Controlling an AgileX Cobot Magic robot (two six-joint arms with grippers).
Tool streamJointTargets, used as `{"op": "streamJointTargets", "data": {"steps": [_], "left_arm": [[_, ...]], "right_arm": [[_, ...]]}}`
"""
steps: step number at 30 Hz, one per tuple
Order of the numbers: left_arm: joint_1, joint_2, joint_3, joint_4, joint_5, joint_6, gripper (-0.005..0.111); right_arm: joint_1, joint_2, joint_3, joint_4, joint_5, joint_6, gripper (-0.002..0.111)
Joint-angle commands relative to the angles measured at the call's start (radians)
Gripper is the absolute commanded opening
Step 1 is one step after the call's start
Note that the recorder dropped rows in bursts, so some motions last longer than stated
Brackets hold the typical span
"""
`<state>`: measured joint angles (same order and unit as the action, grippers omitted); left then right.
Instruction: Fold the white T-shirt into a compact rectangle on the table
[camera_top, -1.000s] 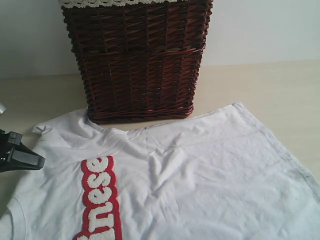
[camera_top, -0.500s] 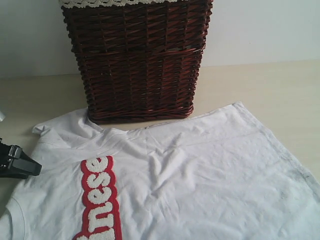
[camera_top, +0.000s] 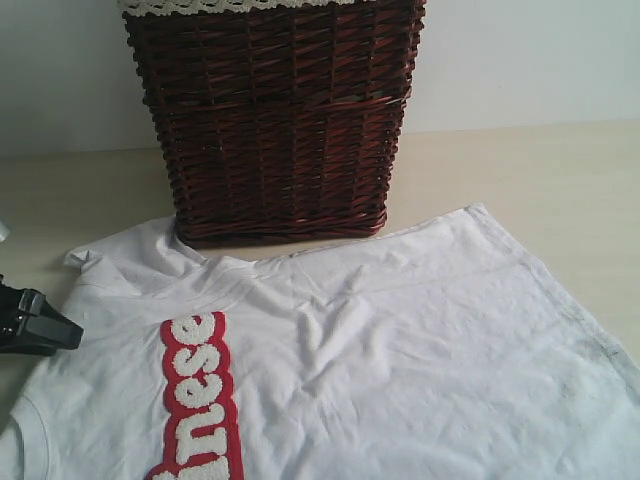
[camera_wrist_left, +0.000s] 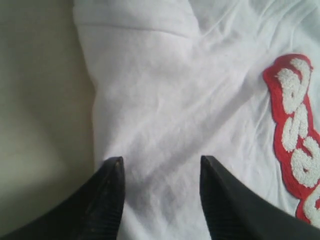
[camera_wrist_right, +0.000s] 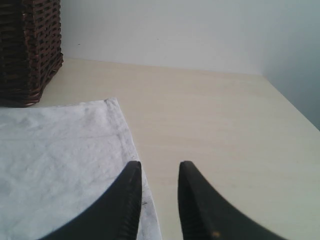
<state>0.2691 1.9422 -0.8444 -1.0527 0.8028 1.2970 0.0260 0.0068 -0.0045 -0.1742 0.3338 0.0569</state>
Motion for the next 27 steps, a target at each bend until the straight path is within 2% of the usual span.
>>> {"op": "streamJointTargets", "data": {"steps": [1, 9, 27], "left_arm": [[0.001, -0.038, 0.007, -0.013, 0.001, 0.006, 0.048], [0.031, -0.056, 0.007, 0.009, -0.025, 0.006, 0.048], [0.029, 0.006, 0.013, -0.042, -0.063, 0.017, 0.047]], "right_arm": [[-0.003, -0.007, 0.005, -0.008, -0.006, -0.001, 0.027], [-0.003, -0.007, 0.005, -0.008, -0.006, -0.001, 0.027], [-0.003, -0.007, 0.005, -0.008, -0.024, -0.001, 0.027]]}}
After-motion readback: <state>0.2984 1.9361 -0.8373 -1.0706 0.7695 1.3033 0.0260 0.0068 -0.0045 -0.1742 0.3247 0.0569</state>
